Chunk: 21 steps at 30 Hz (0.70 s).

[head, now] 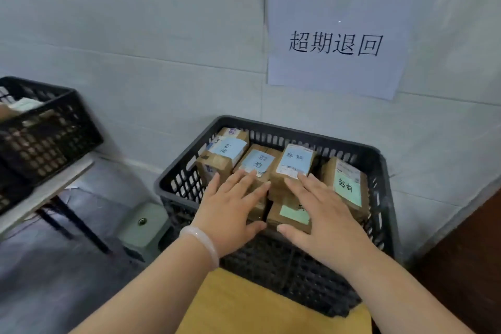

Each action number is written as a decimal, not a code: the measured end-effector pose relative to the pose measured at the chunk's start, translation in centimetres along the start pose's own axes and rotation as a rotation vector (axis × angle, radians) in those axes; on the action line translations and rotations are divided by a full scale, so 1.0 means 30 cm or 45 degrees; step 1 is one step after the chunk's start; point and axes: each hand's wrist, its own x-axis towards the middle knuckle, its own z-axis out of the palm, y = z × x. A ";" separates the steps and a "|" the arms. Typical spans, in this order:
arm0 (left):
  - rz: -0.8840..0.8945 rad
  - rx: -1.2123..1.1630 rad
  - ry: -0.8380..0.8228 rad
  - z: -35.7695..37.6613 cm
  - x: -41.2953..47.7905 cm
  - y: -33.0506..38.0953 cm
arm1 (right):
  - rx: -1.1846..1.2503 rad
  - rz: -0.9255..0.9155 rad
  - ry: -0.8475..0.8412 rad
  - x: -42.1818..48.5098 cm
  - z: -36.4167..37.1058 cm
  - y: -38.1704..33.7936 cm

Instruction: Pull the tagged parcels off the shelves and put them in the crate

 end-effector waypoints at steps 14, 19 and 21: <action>-1.215 0.147 -0.010 -0.082 -1.137 -0.033 | 0.087 -1.017 -0.411 -0.181 0.415 -0.713; -1.588 0.196 0.046 -0.137 -1.481 0.078 | 0.139 -1.368 -0.486 -0.325 0.440 -1.005; -1.727 0.222 0.074 -0.162 -1.605 0.130 | 0.157 -1.521 -0.515 -0.407 0.444 -1.112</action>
